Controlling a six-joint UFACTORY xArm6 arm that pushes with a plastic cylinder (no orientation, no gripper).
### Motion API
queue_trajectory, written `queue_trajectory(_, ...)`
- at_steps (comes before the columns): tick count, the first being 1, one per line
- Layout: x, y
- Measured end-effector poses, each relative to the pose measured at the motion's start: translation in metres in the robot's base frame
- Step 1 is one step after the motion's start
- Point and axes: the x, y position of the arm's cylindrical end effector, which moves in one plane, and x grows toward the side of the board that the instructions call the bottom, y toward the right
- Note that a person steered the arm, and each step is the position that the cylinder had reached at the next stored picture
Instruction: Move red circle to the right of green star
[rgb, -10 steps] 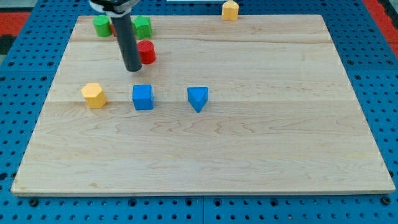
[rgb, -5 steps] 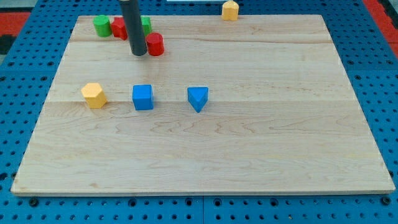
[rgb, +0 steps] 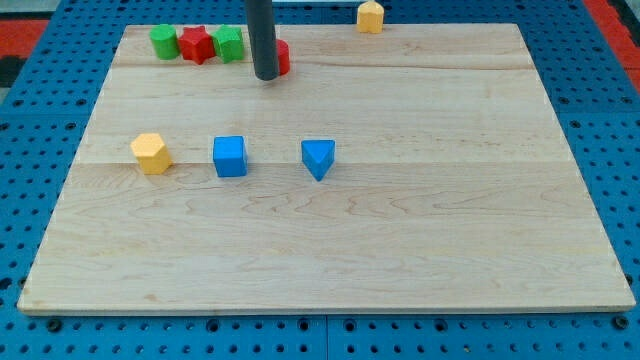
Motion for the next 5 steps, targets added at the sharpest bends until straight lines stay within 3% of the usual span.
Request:
queue_trajectory(3,-0.029,0.033)
queue_trajectory(5,0.011,0.036)
